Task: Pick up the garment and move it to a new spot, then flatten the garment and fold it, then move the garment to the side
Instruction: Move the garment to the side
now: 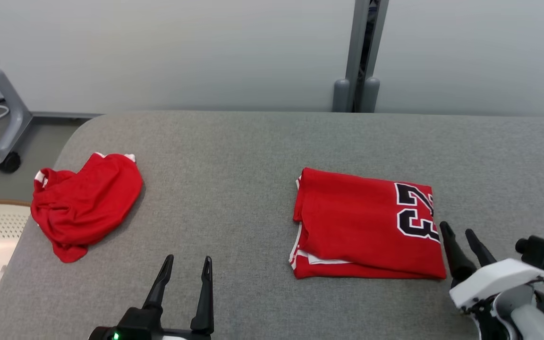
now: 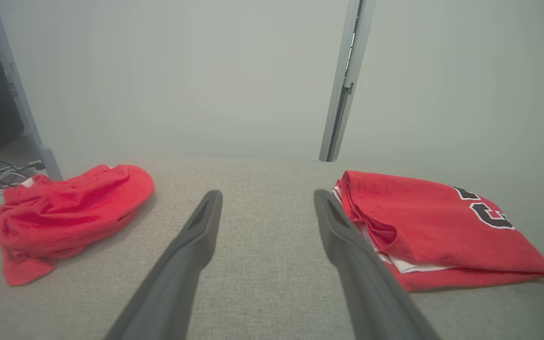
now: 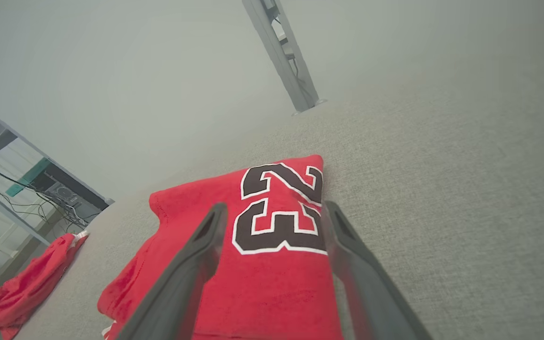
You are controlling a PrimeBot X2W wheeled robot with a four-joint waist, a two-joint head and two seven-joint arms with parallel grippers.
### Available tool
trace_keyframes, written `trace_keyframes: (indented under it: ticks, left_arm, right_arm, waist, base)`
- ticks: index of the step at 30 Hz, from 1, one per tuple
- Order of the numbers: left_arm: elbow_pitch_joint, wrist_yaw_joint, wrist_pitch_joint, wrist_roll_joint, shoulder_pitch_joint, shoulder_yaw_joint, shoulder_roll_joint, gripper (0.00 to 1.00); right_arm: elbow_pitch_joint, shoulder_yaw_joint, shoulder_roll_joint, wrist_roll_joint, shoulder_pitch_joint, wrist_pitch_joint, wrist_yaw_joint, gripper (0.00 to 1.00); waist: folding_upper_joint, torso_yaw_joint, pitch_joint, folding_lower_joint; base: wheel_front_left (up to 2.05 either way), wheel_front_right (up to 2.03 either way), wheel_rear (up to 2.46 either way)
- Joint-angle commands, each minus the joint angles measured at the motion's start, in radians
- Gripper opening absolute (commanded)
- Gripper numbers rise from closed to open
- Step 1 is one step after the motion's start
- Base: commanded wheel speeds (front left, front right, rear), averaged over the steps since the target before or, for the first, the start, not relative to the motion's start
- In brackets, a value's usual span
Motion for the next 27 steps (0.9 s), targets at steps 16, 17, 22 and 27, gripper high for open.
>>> trace_keyframes:
  ticks: [16, 17, 22, 27]
  left_arm:
    - [0.007, -0.009, -0.004, -0.014, -0.09, -0.028, 0.003, 1.0]
    - [0.009, -0.01, -0.004, -0.014, -0.091, -0.029, 0.004, 1.0]
    - [0.011, -0.016, -0.004, -0.014, -0.109, -0.033, 0.004, 1.0]
    - [0.015, -0.018, -0.004, -0.015, -0.117, -0.038, 0.004, 1.0]
  right_arm:
    - [0.198, 0.121, -0.073, 0.285, -0.167, 0.121, 0.0, 1.0]
    - [0.203, 0.129, -0.072, 0.296, -0.172, 0.124, 0.0, 1.0]
    - [0.234, 0.16, -0.071, 0.353, -0.18, 0.143, 0.0, 0.47]
    - [0.226, 0.194, -0.087, 0.393, -0.188, 0.126, 0.0, 0.0]
  waist:
    - [0.0, 0.064, 0.119, 0.0]
    - [0.0, 0.065, 0.121, 0.0]
    - [0.0, 0.067, 0.131, 0.0]
    - [0.0, 0.069, 0.135, 0.0]
  base:
    - [0.0, 0.0, 0.0]
    - [0.0, 0.0, 0.0]
    - [0.0, 0.0, 0.0]
    - [0.0, 0.0, 0.0]
